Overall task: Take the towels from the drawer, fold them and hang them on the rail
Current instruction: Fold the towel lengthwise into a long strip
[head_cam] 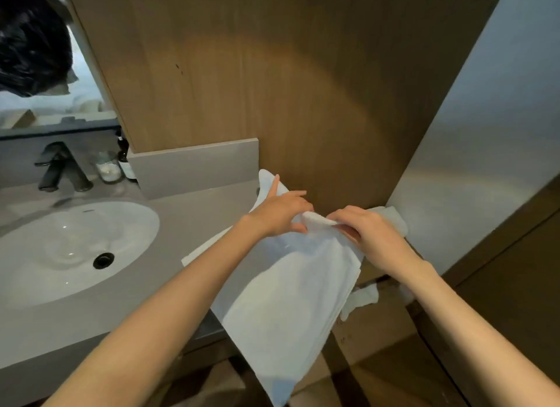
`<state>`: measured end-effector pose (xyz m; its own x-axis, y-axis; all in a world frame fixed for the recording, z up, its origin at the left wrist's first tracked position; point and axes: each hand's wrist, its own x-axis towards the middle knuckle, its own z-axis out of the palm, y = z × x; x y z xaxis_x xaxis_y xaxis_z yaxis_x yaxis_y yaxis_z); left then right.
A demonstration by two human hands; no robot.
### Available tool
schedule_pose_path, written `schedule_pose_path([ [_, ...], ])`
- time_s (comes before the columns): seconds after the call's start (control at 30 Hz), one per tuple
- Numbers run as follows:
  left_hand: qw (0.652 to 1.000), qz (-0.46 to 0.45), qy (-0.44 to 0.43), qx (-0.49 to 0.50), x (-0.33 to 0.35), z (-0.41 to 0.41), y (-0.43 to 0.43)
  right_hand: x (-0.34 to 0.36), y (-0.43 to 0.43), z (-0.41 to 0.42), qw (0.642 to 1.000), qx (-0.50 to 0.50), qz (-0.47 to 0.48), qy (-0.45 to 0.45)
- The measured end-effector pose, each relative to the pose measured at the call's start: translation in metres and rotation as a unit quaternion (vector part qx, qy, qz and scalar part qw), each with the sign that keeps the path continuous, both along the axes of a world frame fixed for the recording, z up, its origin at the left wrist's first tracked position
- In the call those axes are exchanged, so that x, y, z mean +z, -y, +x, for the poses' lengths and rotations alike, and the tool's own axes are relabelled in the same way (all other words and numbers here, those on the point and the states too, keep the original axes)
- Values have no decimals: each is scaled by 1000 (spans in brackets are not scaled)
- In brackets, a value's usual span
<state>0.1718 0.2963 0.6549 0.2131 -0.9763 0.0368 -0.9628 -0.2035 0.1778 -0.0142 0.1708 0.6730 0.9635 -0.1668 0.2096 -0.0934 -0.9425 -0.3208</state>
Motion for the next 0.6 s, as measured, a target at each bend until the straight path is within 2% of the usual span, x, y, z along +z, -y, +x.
schedule_pose_path([
  [0.13,999,-3,-6,37,1,9,7,37,22,-29,997,-73,-16,24],
  [0.27,990,-31,-123,65,-11,21,-2,48,47,-52,990,-118,-40,60],
  [0.43,969,-32,-204,137,-32,39,-30,54,72,-73,983,-139,-36,116],
  [0.53,949,-90,-251,170,-31,42,-47,55,86,-77,977,-150,-32,148],
  [0.6,942,-143,-241,187,-15,42,-55,55,92,-75,973,-156,-33,167],
])
